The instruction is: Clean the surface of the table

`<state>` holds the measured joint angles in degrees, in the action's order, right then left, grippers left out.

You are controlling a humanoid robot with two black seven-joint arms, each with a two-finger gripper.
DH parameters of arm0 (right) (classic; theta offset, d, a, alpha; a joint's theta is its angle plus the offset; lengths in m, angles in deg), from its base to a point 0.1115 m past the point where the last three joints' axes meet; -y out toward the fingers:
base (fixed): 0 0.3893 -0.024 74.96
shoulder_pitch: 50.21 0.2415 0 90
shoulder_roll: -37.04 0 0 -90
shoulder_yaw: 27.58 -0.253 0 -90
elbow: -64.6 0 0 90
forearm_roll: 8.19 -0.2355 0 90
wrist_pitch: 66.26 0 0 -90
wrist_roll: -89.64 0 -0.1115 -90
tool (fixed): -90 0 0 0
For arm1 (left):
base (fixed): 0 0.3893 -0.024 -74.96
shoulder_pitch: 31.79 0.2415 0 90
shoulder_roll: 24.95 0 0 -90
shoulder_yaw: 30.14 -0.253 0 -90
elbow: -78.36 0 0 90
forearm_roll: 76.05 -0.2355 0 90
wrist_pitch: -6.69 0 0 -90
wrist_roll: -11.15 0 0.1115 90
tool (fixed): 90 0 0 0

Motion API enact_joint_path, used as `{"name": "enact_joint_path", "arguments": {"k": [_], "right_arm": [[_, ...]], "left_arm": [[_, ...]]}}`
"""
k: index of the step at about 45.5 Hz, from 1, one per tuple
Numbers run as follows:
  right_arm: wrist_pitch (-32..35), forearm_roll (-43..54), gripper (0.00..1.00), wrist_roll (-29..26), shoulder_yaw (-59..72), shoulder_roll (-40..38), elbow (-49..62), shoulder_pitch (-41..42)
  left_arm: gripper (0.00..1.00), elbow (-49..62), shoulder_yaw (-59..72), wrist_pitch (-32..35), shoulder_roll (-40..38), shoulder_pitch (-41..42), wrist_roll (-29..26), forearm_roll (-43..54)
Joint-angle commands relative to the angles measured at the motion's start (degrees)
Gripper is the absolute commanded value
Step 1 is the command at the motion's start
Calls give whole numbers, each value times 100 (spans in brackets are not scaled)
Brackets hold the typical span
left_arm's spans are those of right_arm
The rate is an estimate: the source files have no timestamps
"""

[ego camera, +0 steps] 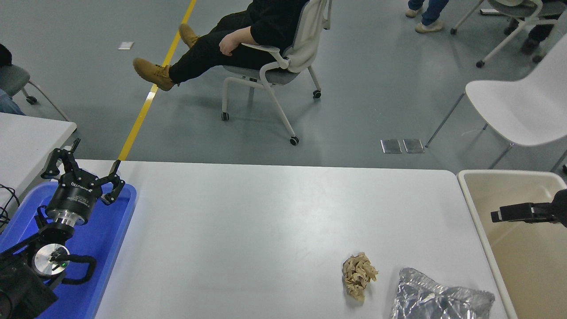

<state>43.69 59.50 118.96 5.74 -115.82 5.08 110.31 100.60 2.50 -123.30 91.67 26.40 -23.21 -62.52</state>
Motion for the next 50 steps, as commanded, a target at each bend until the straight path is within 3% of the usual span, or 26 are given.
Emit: {"name": "enact_joint_path", "arguments": {"k": [1, 17, 50], "right_arm": [[-9, -2, 99, 65, -124, -481, -648, -460], [-35, -2, 99, 65, -608, -358, -1229, -970], [-1248, -2, 99, 39, -634, 213, -1080, -2033]], "left_arm": [[100, 0, 5, 0, 1, 0, 0, 0], [100, 0, 5, 0, -7, 0, 0, 0], [100, 0, -4, 0, 1, 0, 0, -9]]}}
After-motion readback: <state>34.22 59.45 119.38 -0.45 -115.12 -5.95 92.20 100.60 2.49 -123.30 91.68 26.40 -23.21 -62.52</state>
